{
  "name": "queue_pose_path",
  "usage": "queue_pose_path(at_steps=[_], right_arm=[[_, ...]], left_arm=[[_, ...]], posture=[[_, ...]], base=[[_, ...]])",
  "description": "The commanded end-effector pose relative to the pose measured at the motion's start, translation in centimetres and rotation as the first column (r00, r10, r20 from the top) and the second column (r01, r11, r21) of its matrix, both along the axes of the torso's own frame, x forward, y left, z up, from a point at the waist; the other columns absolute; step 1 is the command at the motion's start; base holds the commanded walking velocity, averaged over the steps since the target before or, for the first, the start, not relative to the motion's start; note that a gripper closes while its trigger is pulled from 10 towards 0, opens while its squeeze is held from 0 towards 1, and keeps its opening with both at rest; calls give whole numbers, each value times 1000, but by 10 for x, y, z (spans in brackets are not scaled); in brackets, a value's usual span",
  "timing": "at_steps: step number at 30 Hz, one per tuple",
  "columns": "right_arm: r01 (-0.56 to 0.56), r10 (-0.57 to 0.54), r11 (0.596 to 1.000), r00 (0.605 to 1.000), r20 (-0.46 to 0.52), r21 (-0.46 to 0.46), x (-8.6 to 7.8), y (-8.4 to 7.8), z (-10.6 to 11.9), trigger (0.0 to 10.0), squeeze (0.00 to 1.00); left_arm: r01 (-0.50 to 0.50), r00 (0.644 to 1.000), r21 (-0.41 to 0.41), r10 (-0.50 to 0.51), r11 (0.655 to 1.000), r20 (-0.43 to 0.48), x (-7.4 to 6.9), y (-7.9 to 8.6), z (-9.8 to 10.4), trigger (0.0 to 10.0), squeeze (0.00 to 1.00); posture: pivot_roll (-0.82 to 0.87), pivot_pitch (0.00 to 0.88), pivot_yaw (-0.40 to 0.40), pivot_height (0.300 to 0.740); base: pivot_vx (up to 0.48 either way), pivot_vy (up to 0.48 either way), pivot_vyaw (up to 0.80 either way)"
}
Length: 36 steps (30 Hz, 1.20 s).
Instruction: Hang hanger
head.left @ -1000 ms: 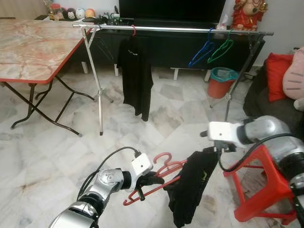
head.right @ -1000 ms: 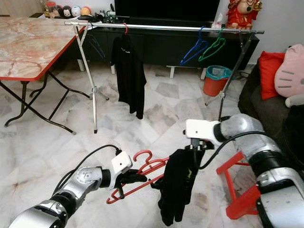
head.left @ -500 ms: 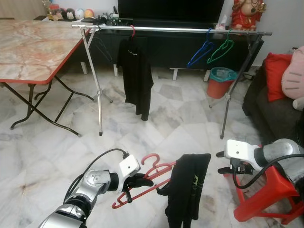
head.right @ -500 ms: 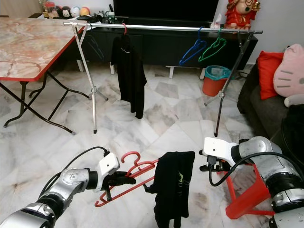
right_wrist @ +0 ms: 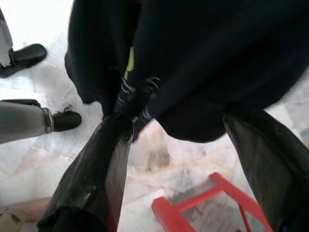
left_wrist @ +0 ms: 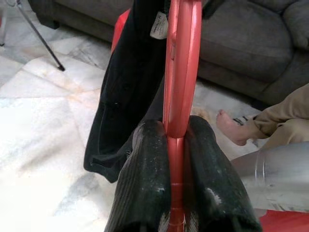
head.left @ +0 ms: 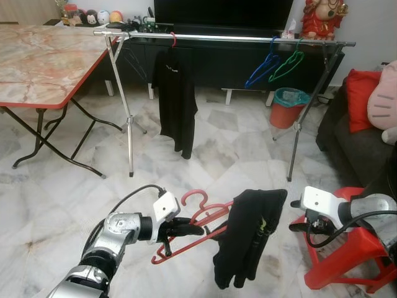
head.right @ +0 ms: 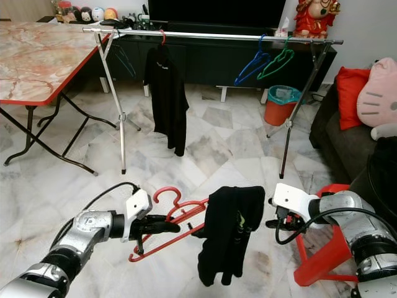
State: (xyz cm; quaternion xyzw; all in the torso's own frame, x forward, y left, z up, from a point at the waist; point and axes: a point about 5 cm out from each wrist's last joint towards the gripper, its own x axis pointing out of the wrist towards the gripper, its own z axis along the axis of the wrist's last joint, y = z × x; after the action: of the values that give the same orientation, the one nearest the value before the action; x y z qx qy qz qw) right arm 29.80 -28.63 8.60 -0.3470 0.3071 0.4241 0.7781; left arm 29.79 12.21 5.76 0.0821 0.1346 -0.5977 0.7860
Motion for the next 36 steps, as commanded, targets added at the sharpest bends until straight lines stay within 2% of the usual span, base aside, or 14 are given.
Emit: queue_pose_path(at_steps=[1, 6, 9, 12, 15, 18, 19, 24, 26, 36], right_arm=[[17, -18, 1000, 999, 35, 20, 3, -1, 4, 10000, 0], [55, -55, 998, 996, 65, -7, 5, -2, 2, 10000, 0], [123, -117, 992, 983, 145, -33, 10, -4, 1, 10000, 0], [165, -164, 986, 971, 174, 5, 13, -3, 2, 10000, 0], [170, -175, 984, 974, 146, 51, 12, 1, -2, 10000, 0], [144, -154, 981, 986, 70, 130, 7, 9, -9, 10000, 0], [117, -120, 977, 993, 7, 177, 2, 14, -14, 10000, 0], [77, -61, 973, 995, -80, 218, -6, 17, -20, 10000, 0], [68, -50, 974, 995, -91, 214, -8, 17, -22, 10000, 0], [141, -132, 971, 990, -58, 193, -3, 22, -28, 10000, 0]], left_arm=[[17, 1000, -50, -16, 999, 15, 1, -1, 8, 0, 0], [36, 999, -66, -36, 997, 2, 0, -2, 10, 0, 0], [38, 999, -66, -38, 997, -1, 0, -3, 11, 0, 0], [41, 999, -69, -42, 997, -8, -1, -3, 12, 0, 0], [42, 999, -75, -43, 996, -9, -2, -4, 13, 0, 0], [44, 999, -82, -45, 996, -15, -2, -6, 14, 0, 0], [45, 999, -81, -46, 996, -14, -2, -6, 14, 0, 0], [42, 999, -77, -44, 996, -15, -2, -6, 14, 0, 0], [41, 999, -75, -42, 996, -17, -2, -6, 14, 0, 0], [35, 999, -76, -37, 996, -17, -2, -7, 15, 0, 0]], posture=[[-157, 0, -91, 740], [-155, 0, -91, 740], [-152, 0, -91, 740], [-152, 0, -91, 740], [-151, 0, -91, 740], [-148, 0, -92, 740], [-148, 0, -92, 740], [-146, 0, -92, 740], [-146, 0, -92, 740], [-145, 0, -93, 740]], base=[[0, 0, 0], [0, 0, 0], [0, 0, 0], [0, 0, 0], [0, 0, 0], [0, 0, 0], [0, 0, 0], [0, 0, 0], [0, 0, 0], [0, 0, 0]])
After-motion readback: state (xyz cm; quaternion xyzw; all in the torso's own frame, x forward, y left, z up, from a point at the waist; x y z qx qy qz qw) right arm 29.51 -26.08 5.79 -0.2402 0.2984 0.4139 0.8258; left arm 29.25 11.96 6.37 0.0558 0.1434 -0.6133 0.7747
